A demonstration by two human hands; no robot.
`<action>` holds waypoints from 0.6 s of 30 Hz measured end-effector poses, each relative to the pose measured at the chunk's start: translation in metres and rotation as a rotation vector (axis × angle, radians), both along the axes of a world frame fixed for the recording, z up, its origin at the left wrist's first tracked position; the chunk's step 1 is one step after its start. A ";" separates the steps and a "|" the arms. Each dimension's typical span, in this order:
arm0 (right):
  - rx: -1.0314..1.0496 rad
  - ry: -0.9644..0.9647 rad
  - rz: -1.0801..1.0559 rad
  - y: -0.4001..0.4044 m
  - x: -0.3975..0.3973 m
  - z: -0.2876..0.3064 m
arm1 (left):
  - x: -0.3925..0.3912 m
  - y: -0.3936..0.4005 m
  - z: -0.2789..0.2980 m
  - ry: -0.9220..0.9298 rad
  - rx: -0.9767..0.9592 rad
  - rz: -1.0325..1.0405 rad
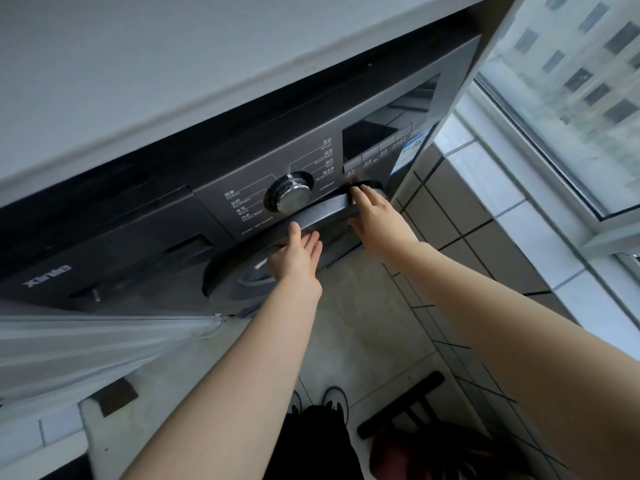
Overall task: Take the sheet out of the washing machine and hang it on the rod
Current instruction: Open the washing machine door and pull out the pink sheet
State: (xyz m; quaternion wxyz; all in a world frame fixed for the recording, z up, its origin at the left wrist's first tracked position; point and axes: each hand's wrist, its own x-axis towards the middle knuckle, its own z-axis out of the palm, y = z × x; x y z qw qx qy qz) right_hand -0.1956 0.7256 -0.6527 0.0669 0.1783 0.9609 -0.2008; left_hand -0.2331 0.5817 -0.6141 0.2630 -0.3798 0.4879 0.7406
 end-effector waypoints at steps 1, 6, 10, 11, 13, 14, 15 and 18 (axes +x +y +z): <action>-0.003 0.011 -0.008 0.000 0.001 0.000 | 0.001 0.000 0.000 0.004 -0.004 0.001; 0.024 -0.007 -0.007 0.002 0.003 0.007 | 0.007 0.000 0.003 -0.003 -0.033 0.010; 0.073 -0.048 0.009 0.000 0.023 0.011 | 0.020 -0.002 0.004 -0.016 -0.068 -0.031; 0.096 -0.063 0.017 -0.002 0.032 0.012 | 0.025 -0.004 0.004 -0.014 -0.077 -0.036; 0.125 -0.095 0.014 -0.008 0.053 0.015 | 0.037 -0.011 0.001 -0.012 -0.093 -0.055; 0.128 -0.104 0.006 -0.012 0.064 0.015 | 0.044 -0.015 0.000 -0.011 -0.093 -0.067; 0.126 -0.107 -0.003 -0.017 0.075 0.015 | 0.051 -0.020 -0.001 -0.009 -0.090 -0.076; 0.100 -0.094 -0.013 -0.031 0.108 0.016 | 0.072 -0.036 -0.003 0.007 -0.119 -0.122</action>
